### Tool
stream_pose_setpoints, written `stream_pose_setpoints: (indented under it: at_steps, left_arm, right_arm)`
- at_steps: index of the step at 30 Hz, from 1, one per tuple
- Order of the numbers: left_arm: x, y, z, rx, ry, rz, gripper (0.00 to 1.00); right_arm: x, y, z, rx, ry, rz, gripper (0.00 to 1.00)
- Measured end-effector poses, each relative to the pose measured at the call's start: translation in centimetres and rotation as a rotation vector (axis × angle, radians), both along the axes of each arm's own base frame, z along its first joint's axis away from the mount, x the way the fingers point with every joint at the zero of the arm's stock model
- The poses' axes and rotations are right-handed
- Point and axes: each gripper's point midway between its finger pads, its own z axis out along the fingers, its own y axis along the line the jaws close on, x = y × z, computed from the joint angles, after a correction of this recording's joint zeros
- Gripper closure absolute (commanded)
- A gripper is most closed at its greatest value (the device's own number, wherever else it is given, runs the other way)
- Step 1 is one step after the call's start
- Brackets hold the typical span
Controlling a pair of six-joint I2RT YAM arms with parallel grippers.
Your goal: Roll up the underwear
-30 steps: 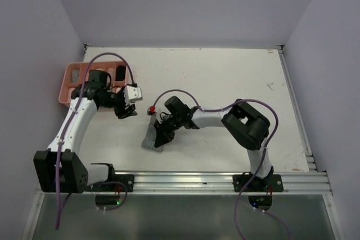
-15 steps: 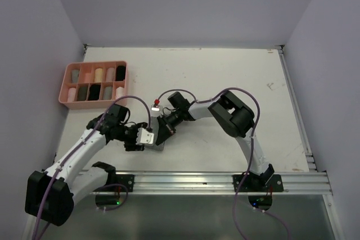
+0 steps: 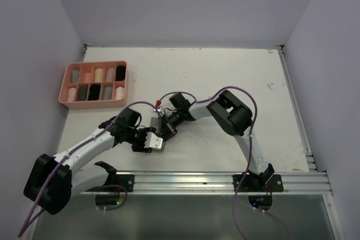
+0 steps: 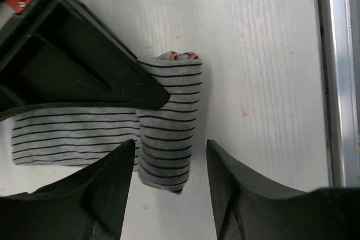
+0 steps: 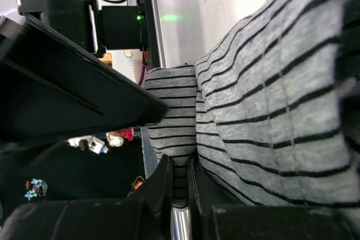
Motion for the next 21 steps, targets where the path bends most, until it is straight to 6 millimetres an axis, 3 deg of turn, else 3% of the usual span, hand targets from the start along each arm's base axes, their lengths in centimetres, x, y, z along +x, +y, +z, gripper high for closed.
stream_pose_setpoints:
  at_steps: [3, 7, 12, 13, 15, 17, 21]
  left_arm:
    - [-0.6, -0.1, -1.2, 0.04, 0.026, -0.021, 0.63]
    - [0.0, -0.4, -1.8, 0.065, 0.031, -0.023, 0.83]
    - [0.4, -0.9, -1.8, 0.072, 0.061, -0.027, 0.97]
    - [0.4, -1.0, -1.8, 0.072, 0.07, -0.031, 0.98]
    - [0.4, -1.3, -1.8, 0.077, 0.092, -0.038, 1.0]
    - [0.4, -1.4, -1.8, 0.087, 0.12, -0.042, 1.0]
    - [0.5, -1.5, -1.8, 0.12, 0.187, -0.049, 1.0]
  right_arm:
    - [0.1, 0.0, 0.0, -0.008, 0.01, -0.007, 0.89]
    - [0.2, -0.3, 0.2, -0.025, 0.003, -0.029, 0.76]
    - [1.0, -1.2, 0.7, -0.087, -0.058, -0.103, 0.6]
    - [1.2, -1.5, 0.9, -0.102, -0.075, -0.123, 0.49]
    - [1.9, -2.4, 1.7, -0.118, -0.1, -0.167, 0.45]
    - [3.7, -4.1, 2.1, -0.164, -0.165, -0.263, 0.44]
    - [9.0, -9.5, 3.3, -0.283, -0.297, -0.503, 0.44]
